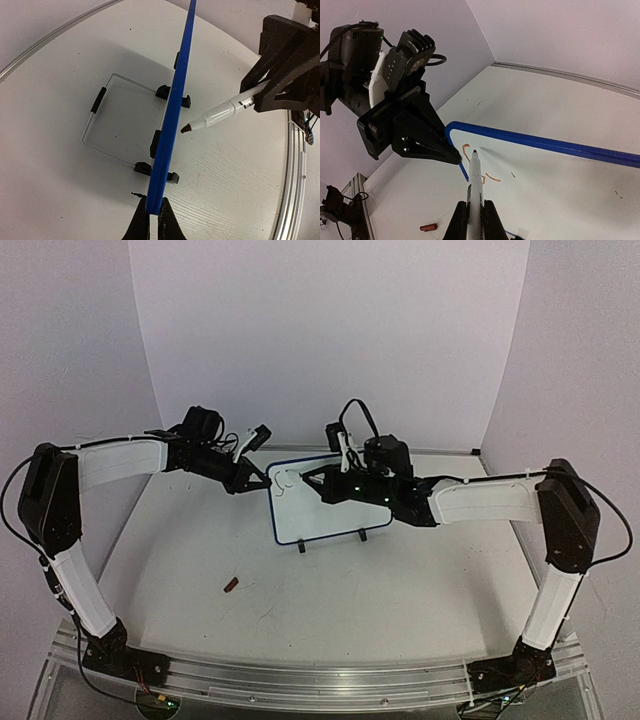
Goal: Write a sentence on the whiteboard
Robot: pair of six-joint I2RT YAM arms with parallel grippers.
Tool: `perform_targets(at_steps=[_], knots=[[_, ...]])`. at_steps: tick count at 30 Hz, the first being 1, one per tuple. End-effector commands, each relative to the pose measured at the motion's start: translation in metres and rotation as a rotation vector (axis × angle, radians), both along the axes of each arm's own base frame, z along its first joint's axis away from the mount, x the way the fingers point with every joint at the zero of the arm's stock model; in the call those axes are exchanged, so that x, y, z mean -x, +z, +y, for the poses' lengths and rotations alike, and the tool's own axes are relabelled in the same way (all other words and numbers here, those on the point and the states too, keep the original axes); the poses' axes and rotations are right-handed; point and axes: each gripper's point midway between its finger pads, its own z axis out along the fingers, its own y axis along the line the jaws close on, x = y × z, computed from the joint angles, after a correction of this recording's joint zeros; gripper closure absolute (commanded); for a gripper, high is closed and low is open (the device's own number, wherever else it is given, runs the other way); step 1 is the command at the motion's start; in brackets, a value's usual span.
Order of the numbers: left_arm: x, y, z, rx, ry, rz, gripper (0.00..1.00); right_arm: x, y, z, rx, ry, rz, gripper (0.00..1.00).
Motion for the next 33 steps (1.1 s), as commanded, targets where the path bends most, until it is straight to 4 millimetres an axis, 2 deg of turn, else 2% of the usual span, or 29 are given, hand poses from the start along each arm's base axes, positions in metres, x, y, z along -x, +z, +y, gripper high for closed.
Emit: perform_targets(at_steps=[1, 15, 33], knots=[[0.002, -0.010, -0.002, -0.049, -0.007, 0.008, 1.00, -0.010, 0.009, 0.003, -0.017, -0.028, -0.016, 1.00], [0.002, -0.011, -0.001, -0.053, -0.006, 0.009, 1.00, -0.015, -0.008, -0.002, 0.013, -0.067, 0.000, 1.00], [0.001, -0.012, -0.001, -0.058, -0.005, 0.007, 1.00, -0.007, -0.037, -0.008, 0.049, -0.062, 0.053, 1.00]])
